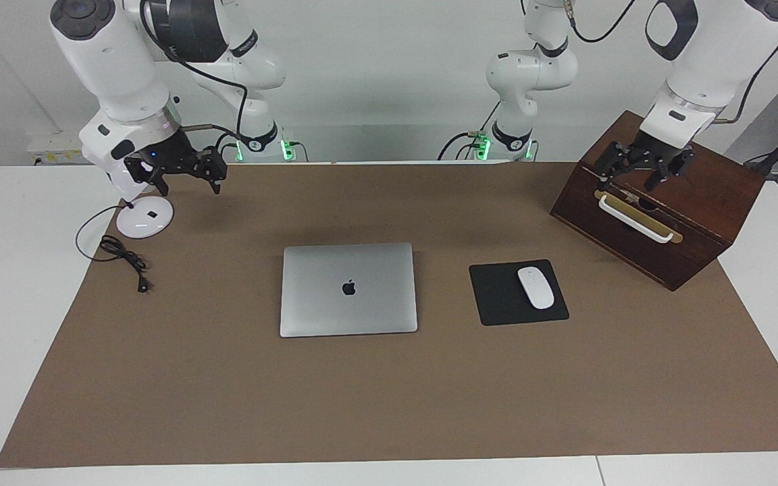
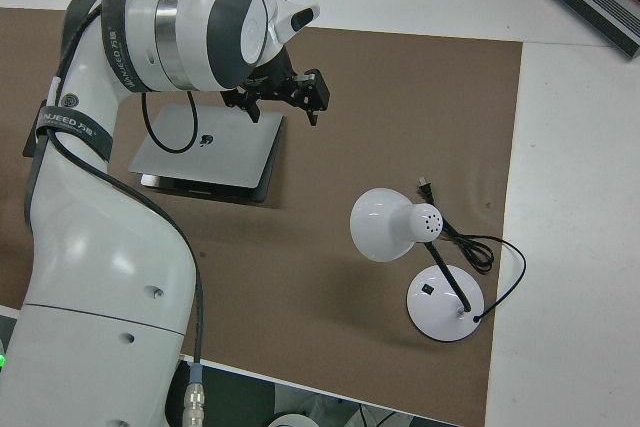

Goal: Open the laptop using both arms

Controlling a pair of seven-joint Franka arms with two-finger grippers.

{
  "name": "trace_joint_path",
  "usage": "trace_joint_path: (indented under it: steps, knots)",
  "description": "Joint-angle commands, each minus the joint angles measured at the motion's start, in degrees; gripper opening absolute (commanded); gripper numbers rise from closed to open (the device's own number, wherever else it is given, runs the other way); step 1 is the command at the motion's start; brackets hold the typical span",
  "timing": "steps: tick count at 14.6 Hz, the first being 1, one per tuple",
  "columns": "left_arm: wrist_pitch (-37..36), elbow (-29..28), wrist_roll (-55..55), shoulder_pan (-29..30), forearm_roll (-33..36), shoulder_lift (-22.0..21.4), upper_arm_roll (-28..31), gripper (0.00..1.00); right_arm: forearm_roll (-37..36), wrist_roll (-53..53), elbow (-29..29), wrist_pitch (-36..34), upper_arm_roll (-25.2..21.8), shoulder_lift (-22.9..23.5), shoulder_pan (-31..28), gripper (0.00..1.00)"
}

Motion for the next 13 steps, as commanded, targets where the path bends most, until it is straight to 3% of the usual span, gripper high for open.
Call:
trace_joint_path:
  steps: [1,3,4,6,7,13]
  knots:
    - [-0.1,-1.9,-0.5,-0.4,-0.1,-1.6,0.4,1.0,0.8,0.1,-1.4,0.9,0.5,-1.1,-0.7,1.0]
    - [0.4,-1.9,-0.7,-0.4,-0.1,-1.6,0.4,1.0,1.9,0.1,-1.4,1.0,0.5,-1.1,-0.7,1.0]
    - [0.8,-1.9,-0.7,-0.4,-0.1,-1.6,0.4,0.81,3.3,0.1,-1.4,1.2,0.5,-1.1,-1.1,1.0]
    - [1.3,-1.9,-0.4,-0.4,-0.1,-1.5,0.4,0.1,4.6,0.1,-2.9,3.5,0.4,-1.4,-0.9,1.0]
    - [1.8,-1.9,-0.5,-0.4,-0.1,-1.5,0.4,0.0,4.6,0.1,-3.1,4.5,0.5,-1.6,-0.5,1.0]
    - [4.7,-1.6,-8.1,-0.4,-0.3,-1.1,0.2,0.0,5.9,-3.5,-3.5,5.3,0.5,-1.7,-0.7,1.0]
